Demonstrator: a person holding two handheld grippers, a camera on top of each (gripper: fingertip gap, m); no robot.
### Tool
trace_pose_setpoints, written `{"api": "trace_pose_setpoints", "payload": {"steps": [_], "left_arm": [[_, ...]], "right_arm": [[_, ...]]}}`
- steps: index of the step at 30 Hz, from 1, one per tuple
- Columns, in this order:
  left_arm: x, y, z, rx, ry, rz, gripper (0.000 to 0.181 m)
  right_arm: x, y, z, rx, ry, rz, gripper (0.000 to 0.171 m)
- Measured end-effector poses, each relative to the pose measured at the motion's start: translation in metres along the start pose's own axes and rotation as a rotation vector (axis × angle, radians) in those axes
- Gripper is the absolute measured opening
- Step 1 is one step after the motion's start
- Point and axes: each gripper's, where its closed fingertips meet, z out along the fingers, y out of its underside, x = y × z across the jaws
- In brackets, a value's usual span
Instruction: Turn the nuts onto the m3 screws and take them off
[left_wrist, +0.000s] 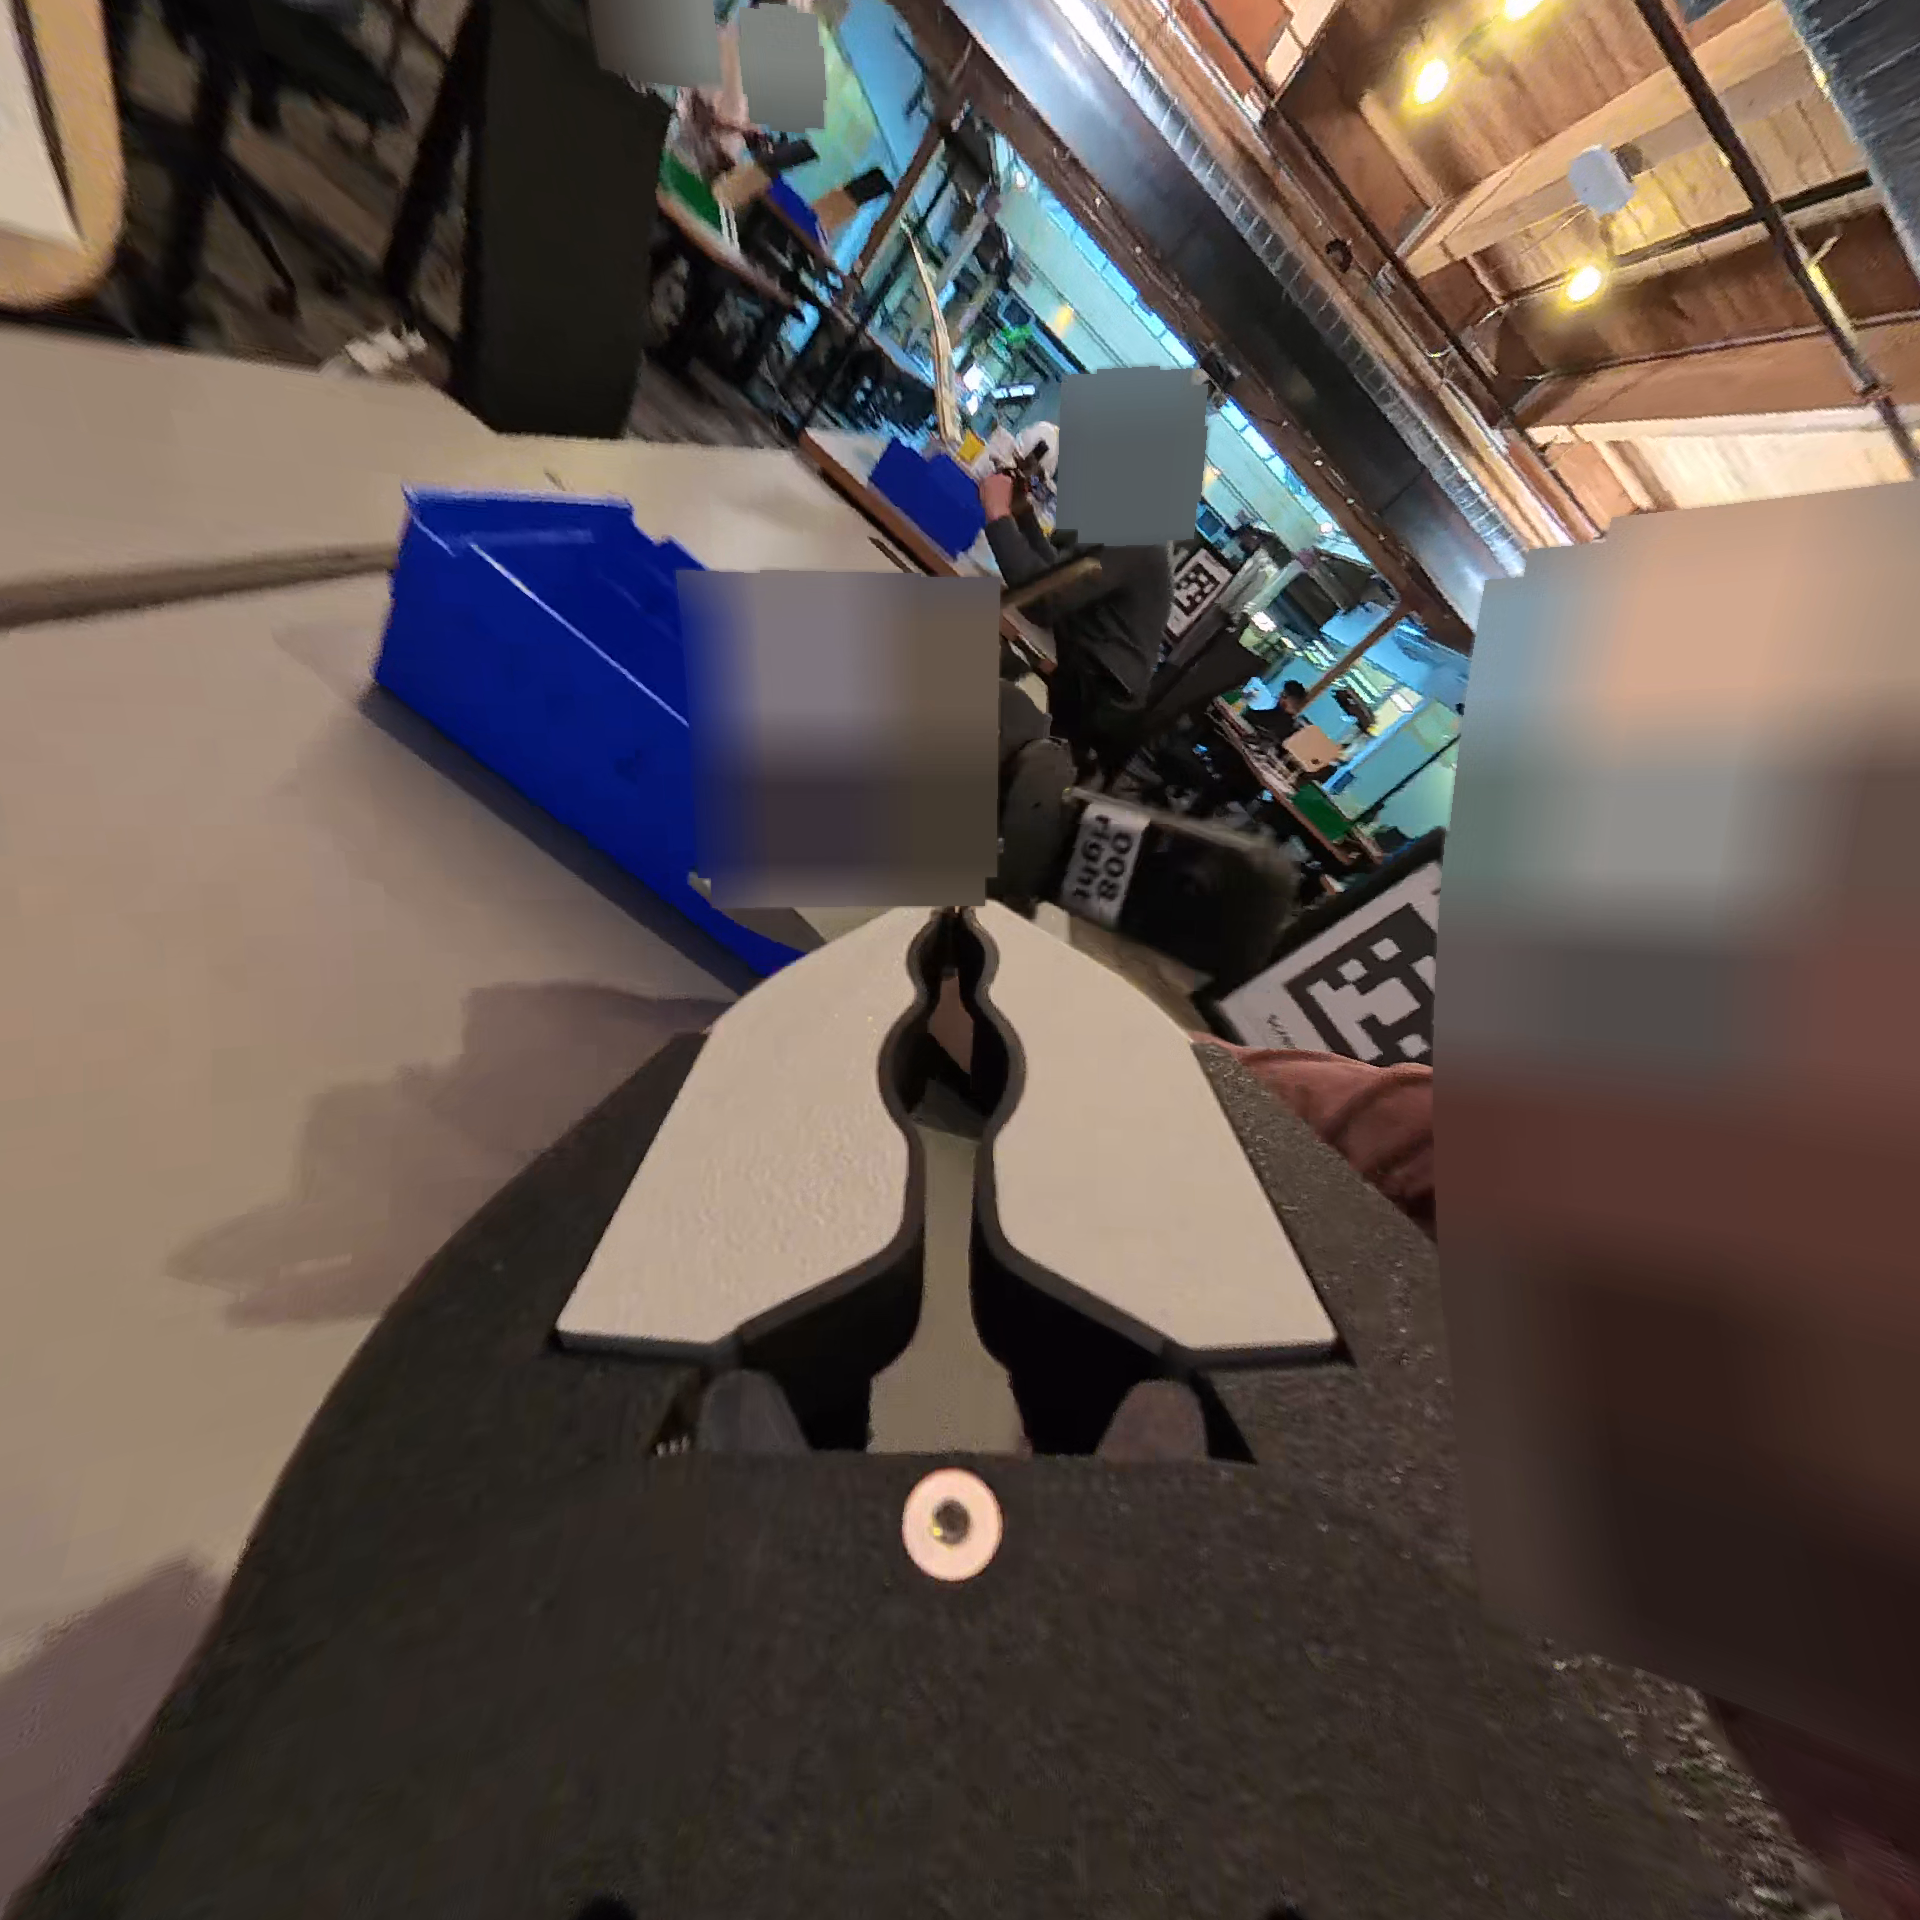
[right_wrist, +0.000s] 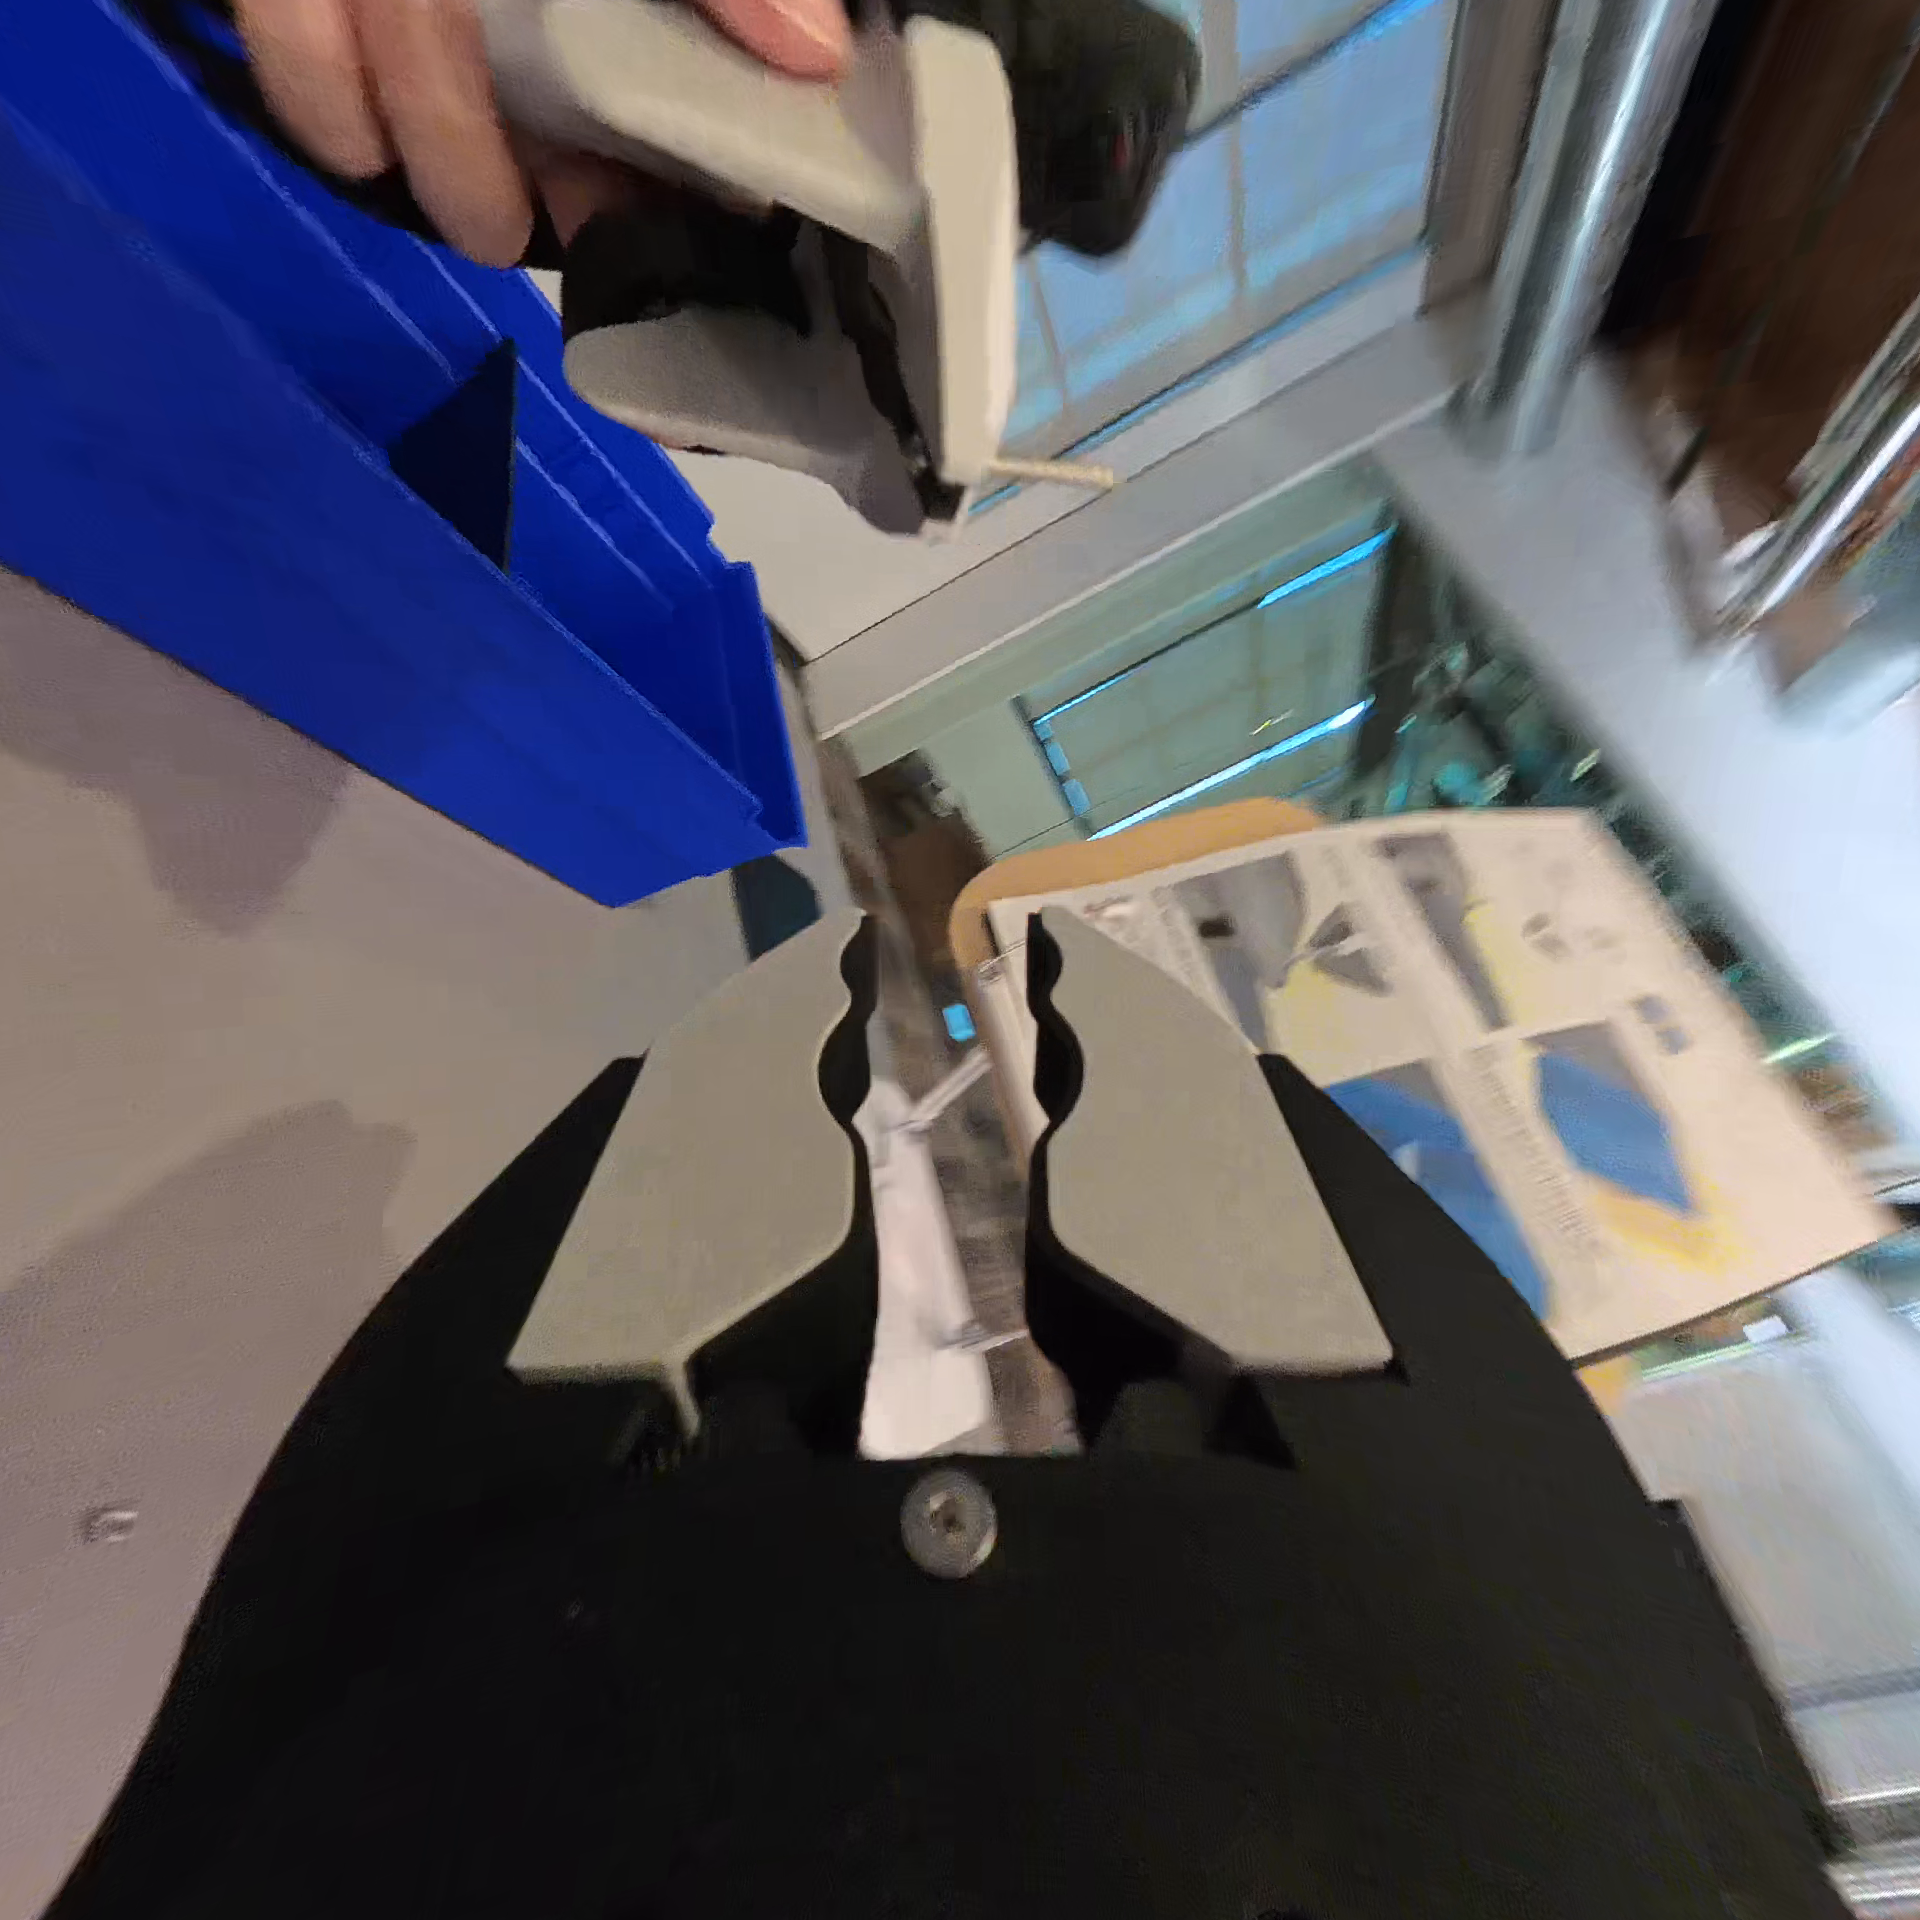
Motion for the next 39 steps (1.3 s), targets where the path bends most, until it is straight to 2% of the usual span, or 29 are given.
{"api": "trace_pose_setpoints", "payload": {"steps": [5, 10, 14, 16, 18, 21, 23, 26, 29, 33, 39], "left_arm": [[-0.009, -0.021, -0.016, 0.039, -0.145, 0.246, 0.002], [-0.010, -0.048, -0.029, 0.062, -0.349, 0.492, 0.002], [-0.004, -0.060, -0.038, 0.051, -0.454, 0.611, 0.002], [0.000, -0.057, -0.044, 0.045, -0.437, 0.595, 0.002], [-0.003, -0.058, -0.052, 0.058, -0.436, 0.560, 0.002], [-0.012, -0.058, -0.064, 0.078, -0.447, 0.540, 0.002], [-0.021, -0.057, -0.072, 0.077, -0.494, 0.543, 0.002], [-0.023, -0.053, -0.072, 0.070, -0.489, 0.561, 0.002], [-0.016, -0.053, -0.066, 0.057, -0.456, 0.572, 0.002], [-0.011, -0.050, -0.064, 0.035, -0.457, 0.617, 0.002], [-0.008, -0.051, -0.063, 0.030, -0.453, 0.633, 0.002]], "right_arm": [[-0.001, 0.017, 0.012, -0.105, -0.149, 0.434, 0.029], [-0.039, 0.062, 0.004, -0.445, -0.479, 0.934, 0.032], [-0.079, 0.076, -0.018, -0.657, -0.711, 1.063, 0.032], [-0.108, 0.086, -0.040, -0.831, -0.854, 1.008, 0.037], [-0.123, 0.101, -0.051, -0.957, -0.877, 0.880, 0.034], [-0.141, 0.104, -0.054, -1.013, -0.928, 0.799, 0.024], [-0.150, 0.103, -0.056, -1.032, -0.958, 0.770, 0.024], [-0.153, 0.107, -0.055, -0.996, -0.968, 0.603, 0.026], [-0.153, 0.102, -0.055, -0.858, -1.010, 0.404, 0.026], [-0.156, 0.092, -0.052, -0.752, -1.049, 0.358, 0.021], [-0.164, 0.101, -0.056, -0.775, -1.098, 0.264, 0.018]]}}
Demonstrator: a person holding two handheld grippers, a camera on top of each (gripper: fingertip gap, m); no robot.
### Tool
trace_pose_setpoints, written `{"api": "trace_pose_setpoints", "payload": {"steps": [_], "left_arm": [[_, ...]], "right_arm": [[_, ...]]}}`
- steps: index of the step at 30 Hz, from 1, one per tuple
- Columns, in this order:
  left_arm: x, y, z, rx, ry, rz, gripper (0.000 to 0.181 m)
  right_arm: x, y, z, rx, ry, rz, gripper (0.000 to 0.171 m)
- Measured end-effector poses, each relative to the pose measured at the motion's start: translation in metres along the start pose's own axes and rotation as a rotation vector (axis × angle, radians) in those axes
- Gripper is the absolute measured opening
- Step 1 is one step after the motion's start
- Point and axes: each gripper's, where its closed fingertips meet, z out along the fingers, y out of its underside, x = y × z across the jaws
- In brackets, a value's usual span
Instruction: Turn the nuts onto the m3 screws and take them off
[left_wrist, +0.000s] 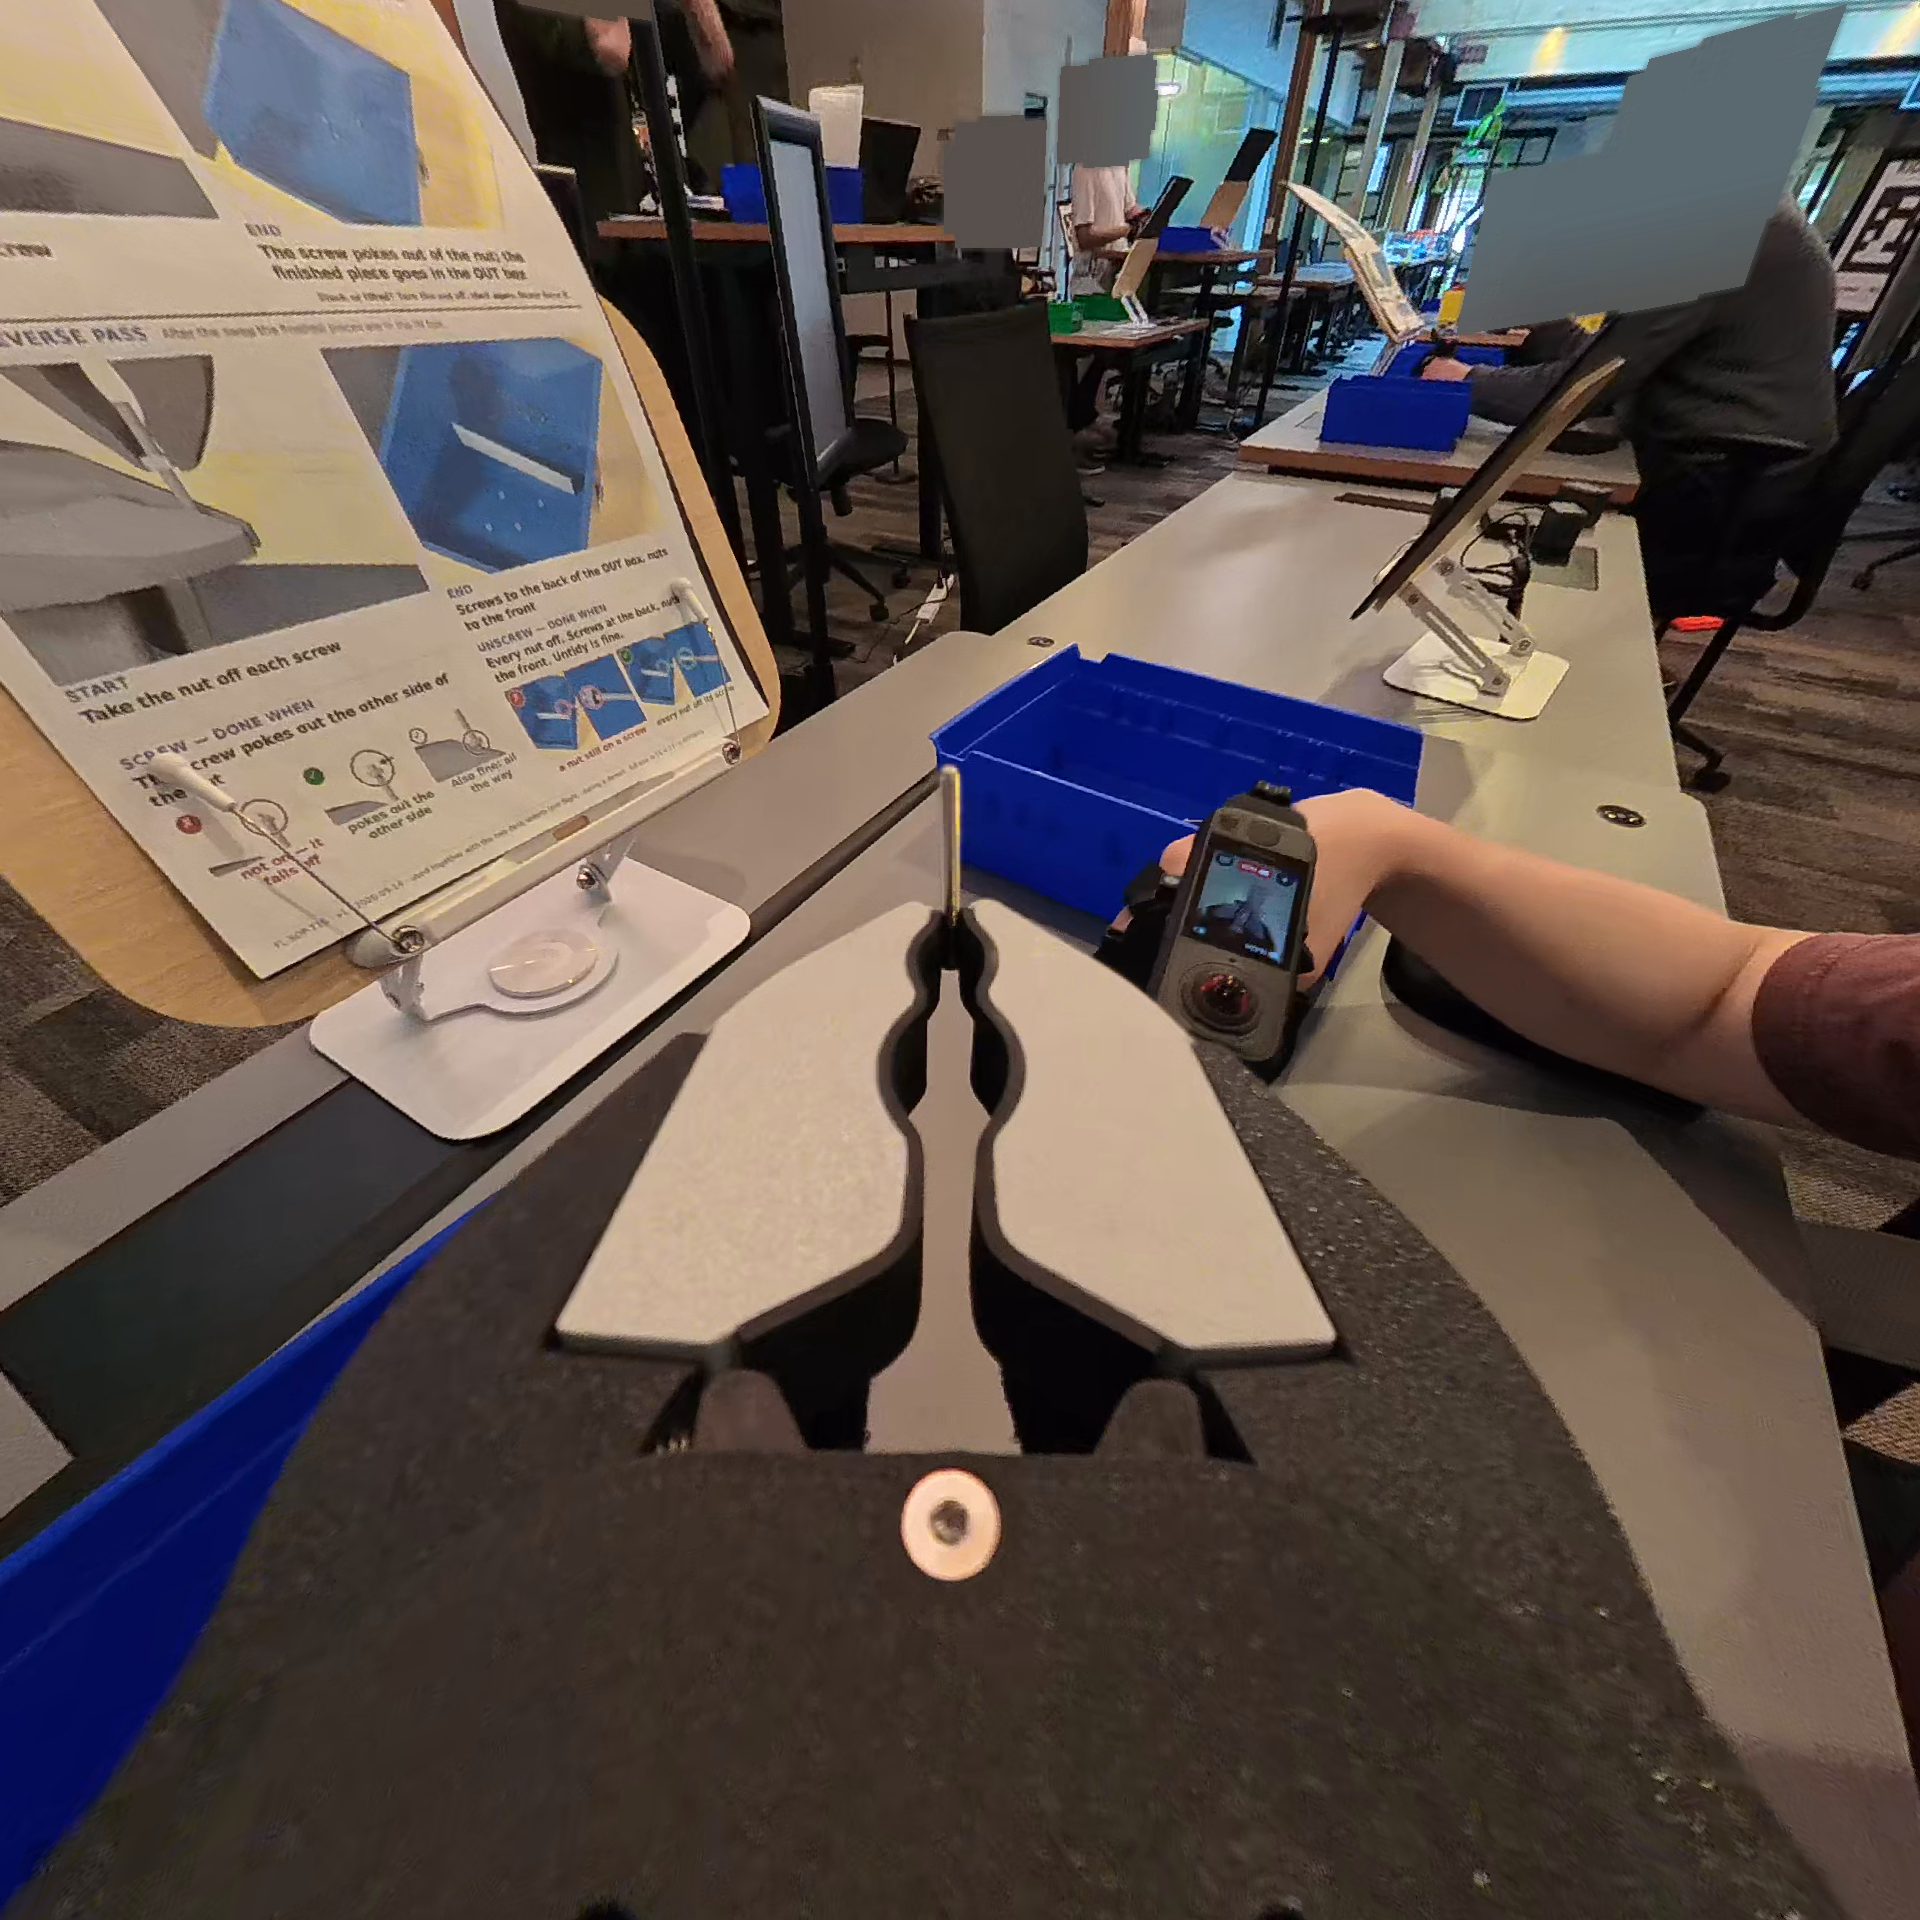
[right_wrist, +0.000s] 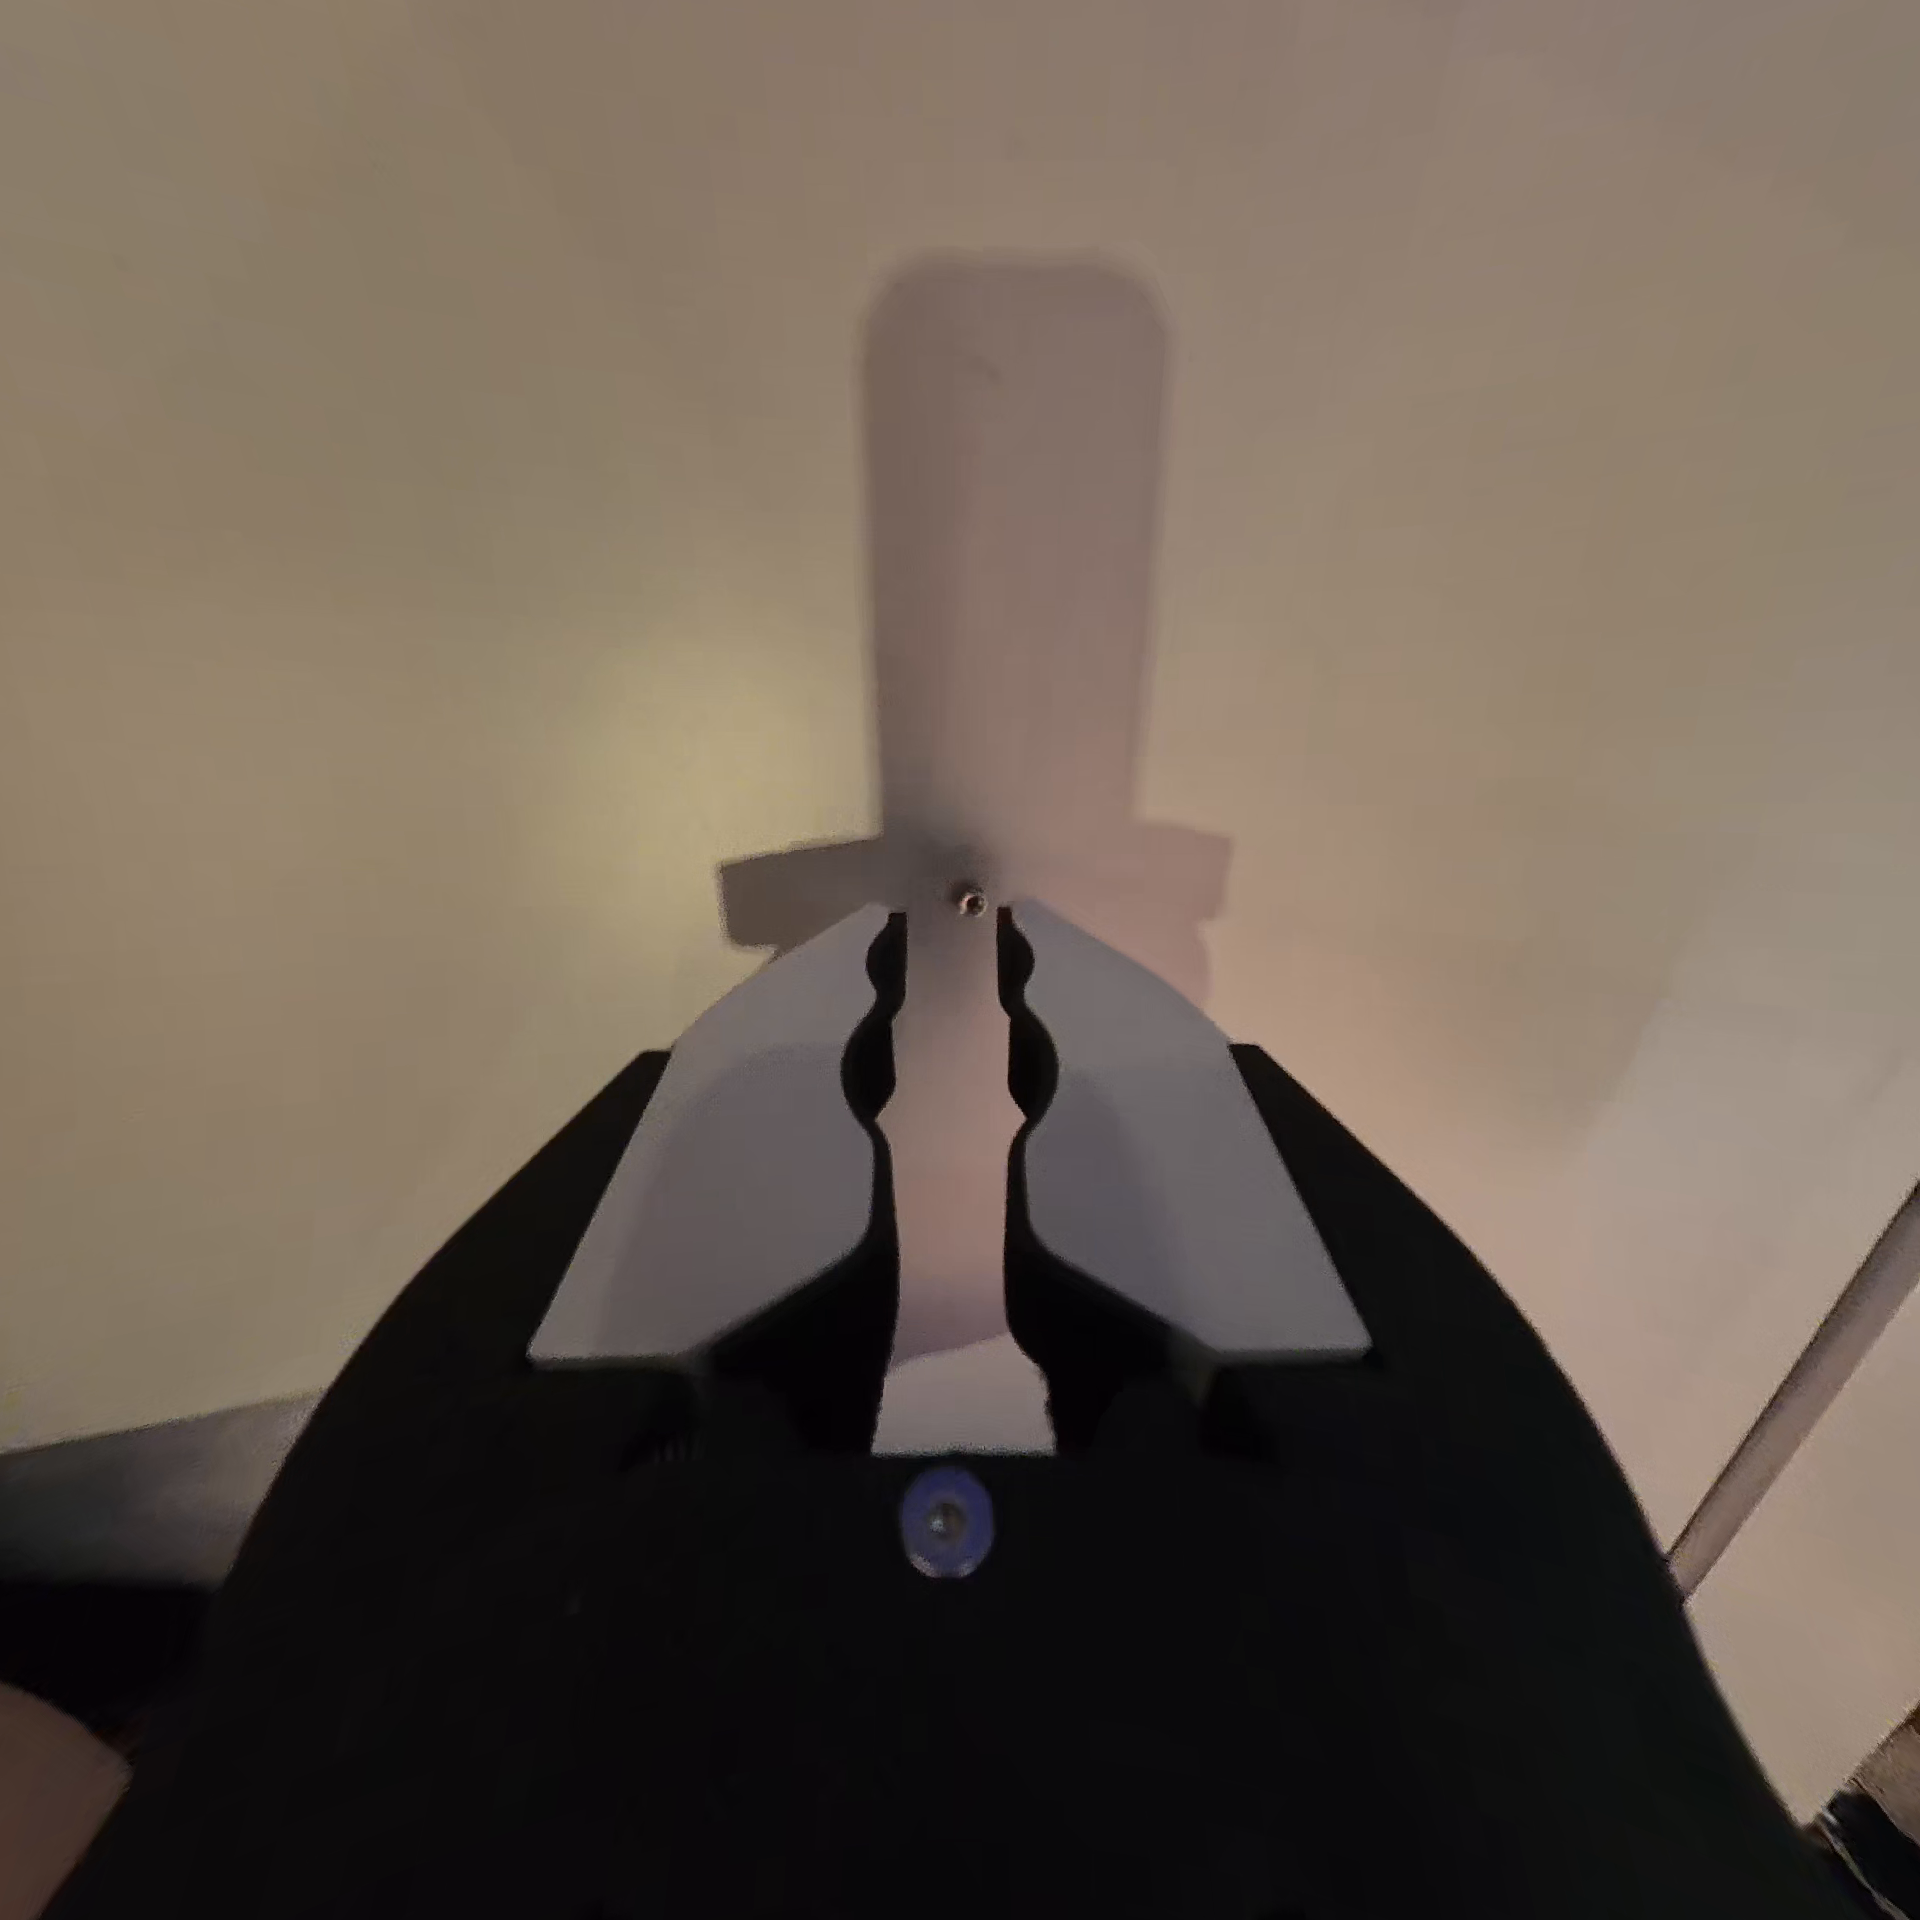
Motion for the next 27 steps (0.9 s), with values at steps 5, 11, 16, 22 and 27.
{"api": "trace_pose_setpoints", "payload": {"steps": [5, 11, 16, 22, 27], "left_arm": [[0.003, 0.002, 0.003, -0.017, 0.009, 0.006, 0.002], [0.004, 0.008, 0.010, -0.036, 0.023, -0.007, 0.002], [0.004, 0.010, 0.013, -0.046, 0.026, -0.015, 0.002], [0.005, 0.012, 0.015, -0.054, 0.028, -0.014, 0.002], [0.007, 0.014, 0.018, -0.064, 0.031, -0.004, 0.002]], "right_arm": [[0.003, 0.002, 0.004, -0.019, 0.001, -0.018, 0.018], [0.003, 0.004, 0.009, -0.037, -0.026, -0.019, 0.017], [0.003, 0.003, 0.010, -0.032, -0.045, -0.018, 0.013], [0.003, 0.004, 0.011, -0.031, -0.082, 0.003, 0.011], [0.003, 0.005, 0.011, -0.028, -0.106, 0.011, 0.011]]}}
